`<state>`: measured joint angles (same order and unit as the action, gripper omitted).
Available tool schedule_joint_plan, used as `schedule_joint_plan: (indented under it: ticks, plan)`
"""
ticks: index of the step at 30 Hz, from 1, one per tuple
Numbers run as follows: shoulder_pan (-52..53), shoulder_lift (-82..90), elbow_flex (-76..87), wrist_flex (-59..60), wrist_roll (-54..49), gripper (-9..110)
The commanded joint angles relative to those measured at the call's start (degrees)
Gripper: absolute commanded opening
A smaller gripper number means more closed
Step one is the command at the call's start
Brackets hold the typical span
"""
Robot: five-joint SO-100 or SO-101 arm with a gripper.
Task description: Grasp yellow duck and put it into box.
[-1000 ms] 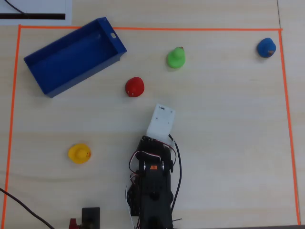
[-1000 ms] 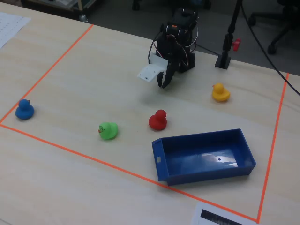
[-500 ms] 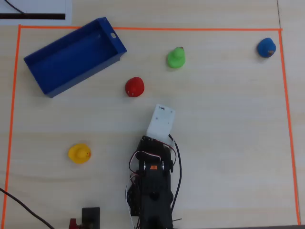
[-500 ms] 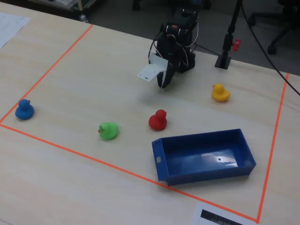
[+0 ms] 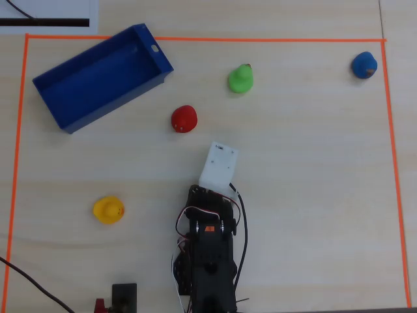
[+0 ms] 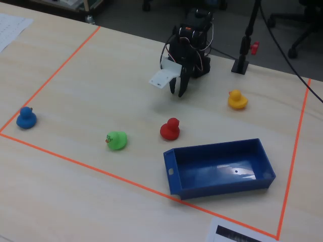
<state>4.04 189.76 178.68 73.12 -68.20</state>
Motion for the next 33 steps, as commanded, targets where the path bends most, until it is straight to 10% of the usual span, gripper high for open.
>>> schedule_joint_plan:
  ticks: [1, 8, 19, 33]
  plan:
    - [0.09, -0.09, -0.44, 1.49, -0.09, 7]
    - [4.04, -19.42, -13.80, 1.32, -8.09, 52]
    - [-5.36, -47.90, -76.38, 27.33, 0.35, 55]
    - [-43.59, -57.04, -79.45, 27.69, 23.20, 55]
